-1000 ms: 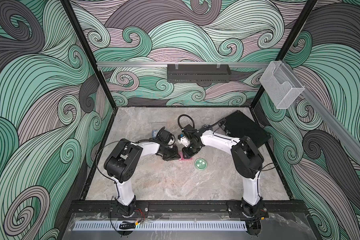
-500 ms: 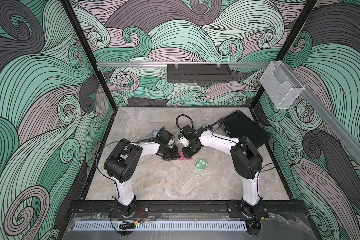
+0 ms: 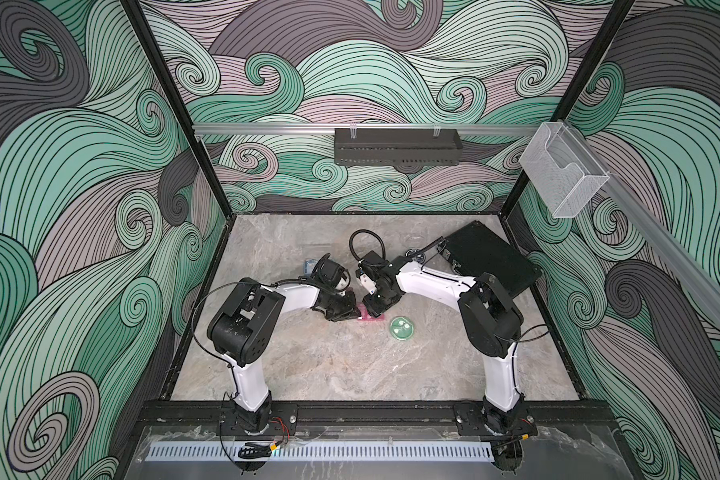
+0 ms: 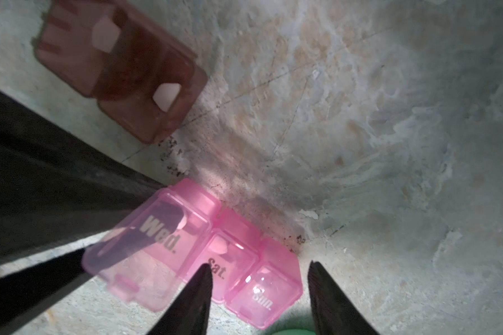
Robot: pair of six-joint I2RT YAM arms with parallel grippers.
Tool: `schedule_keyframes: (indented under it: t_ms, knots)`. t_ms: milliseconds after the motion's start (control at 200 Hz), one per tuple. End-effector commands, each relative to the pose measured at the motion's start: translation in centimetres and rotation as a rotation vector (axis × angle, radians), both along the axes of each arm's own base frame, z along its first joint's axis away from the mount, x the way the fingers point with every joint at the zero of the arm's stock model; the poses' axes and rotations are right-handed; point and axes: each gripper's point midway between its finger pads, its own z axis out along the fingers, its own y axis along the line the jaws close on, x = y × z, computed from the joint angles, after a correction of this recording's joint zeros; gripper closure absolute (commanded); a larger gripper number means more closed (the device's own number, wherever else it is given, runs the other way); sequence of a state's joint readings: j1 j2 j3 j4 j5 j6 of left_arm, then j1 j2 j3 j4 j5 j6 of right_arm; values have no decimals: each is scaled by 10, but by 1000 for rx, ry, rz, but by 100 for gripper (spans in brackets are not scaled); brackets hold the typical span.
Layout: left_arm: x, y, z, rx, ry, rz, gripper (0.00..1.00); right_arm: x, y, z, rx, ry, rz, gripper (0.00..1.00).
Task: Close pillboxes
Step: Close the lid on the pillbox.
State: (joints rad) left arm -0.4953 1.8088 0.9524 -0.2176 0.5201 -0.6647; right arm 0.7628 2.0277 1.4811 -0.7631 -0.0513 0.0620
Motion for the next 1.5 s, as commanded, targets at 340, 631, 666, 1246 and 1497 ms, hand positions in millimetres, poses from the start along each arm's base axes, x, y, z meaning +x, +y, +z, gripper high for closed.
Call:
schedule_keyframes:
  t_ms: [340, 631, 666, 1246, 1497]
  knots:
    - [2, -2, 15, -17, -31, 17, 89, -29, -28, -33, -134, 96, -6, 41]
    - [3, -2, 18, -22, -39, 18, 90, -31, -30, -44, -148, 115, -10, 46]
    - [3, -2, 18, -21, -39, 16, 90, -30, -28, -42, -139, 111, -10, 46]
    - [-6, 1, 49, -52, -96, -14, 72, -6, -4, 60, 173, 32, -29, 45]
    - [-21, 17, 52, -20, -119, 4, 73, 2, 28, 68, 301, 55, 39, 56]
